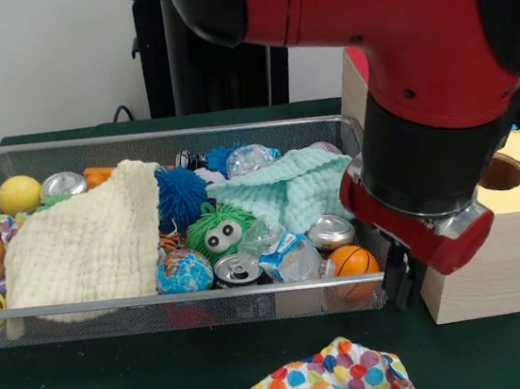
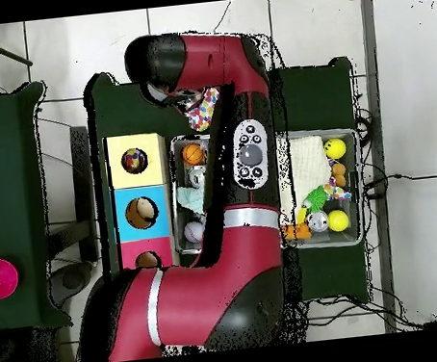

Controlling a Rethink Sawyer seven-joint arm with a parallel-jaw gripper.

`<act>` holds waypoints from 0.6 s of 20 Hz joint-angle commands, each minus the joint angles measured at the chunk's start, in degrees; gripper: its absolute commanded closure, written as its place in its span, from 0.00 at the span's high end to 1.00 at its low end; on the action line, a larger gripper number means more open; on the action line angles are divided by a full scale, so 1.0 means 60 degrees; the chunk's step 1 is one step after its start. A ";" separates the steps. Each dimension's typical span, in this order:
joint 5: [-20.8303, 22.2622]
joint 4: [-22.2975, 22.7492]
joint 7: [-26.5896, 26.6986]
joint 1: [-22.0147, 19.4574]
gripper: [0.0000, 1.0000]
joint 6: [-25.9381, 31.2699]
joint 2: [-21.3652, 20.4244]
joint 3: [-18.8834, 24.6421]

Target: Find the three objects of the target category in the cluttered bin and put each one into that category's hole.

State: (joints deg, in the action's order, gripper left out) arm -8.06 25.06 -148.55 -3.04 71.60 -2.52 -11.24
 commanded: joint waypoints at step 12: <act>0.0652 0.0490 0.3339 -0.0308 1.00 -0.0699 0.0653 0.1157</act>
State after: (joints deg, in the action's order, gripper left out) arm -7.62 25.05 -148.31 -3.07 70.47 -0.88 -10.15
